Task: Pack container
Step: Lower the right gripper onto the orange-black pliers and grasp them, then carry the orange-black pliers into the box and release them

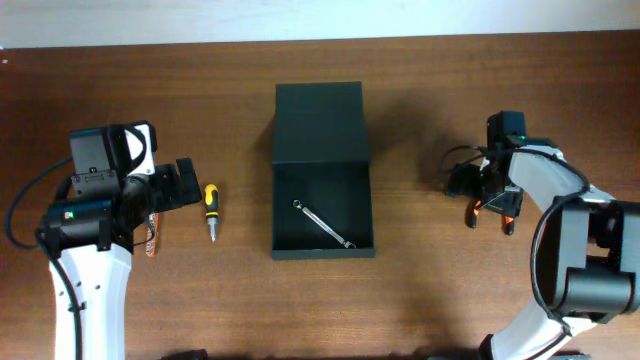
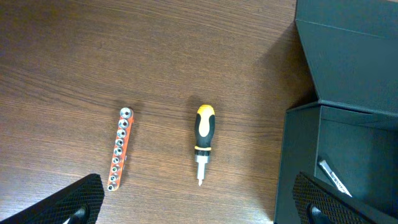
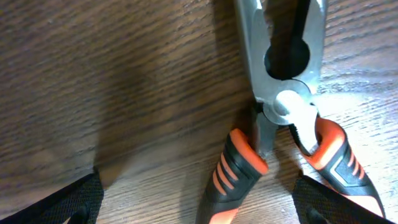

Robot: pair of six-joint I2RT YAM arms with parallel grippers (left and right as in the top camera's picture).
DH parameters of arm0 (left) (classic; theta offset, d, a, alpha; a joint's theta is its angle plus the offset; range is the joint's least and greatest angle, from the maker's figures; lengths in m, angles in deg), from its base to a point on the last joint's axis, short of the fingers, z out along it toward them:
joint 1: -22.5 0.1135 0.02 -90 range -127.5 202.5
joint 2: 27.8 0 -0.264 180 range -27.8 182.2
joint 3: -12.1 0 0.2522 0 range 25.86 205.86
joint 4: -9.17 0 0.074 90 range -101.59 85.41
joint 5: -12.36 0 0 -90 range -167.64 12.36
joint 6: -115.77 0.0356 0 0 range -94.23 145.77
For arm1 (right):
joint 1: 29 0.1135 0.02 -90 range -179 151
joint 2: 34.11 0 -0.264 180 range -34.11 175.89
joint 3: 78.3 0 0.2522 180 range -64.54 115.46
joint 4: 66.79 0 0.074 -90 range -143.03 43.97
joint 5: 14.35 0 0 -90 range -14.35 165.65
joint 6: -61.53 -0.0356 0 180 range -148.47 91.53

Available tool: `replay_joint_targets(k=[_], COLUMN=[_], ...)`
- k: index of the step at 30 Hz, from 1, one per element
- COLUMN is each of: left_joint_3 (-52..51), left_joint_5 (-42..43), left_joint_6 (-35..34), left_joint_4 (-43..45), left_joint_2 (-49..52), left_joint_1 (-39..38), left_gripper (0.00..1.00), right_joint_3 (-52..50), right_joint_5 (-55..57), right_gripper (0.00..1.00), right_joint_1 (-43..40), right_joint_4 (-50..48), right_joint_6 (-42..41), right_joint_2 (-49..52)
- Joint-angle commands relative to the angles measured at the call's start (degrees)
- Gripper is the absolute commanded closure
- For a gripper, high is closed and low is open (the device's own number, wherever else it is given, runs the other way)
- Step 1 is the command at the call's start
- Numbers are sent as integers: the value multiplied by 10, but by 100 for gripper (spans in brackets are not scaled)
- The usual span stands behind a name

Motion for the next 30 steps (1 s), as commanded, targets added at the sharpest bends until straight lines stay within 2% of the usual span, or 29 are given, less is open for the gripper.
replay_joint_targets(k=[1,6,18,24,27,30], left_joint_3=[10,10,10,10,10,10], left_joint_5=[9,9,9,8,4,2], left_joint_6=[-5,-5,-5,-5,-5,-5], left_joint_4=[-2,-2,-2,-2,-2,-2], left_joint_2=[-8,-8,-8,-8,-8,-8], left_joint_1=[3,3,3,3,3,3], left_gripper=[1,1,1,1,1,1], right_joint_3=[-2,-2,-2,29,94,216], right_joint_5=[-2,-7,-7,-46,-45,-46], right_gripper=[22,57,96,96,96,96], right_joint_1=[-1,-1,-1,0,8,40], right_joint_4=[-4,-4,-4,24,91,181], right_joint_6=[-5,-5,-4,30,50,106], right_joint_2=[28,32,32,27,15,-6])
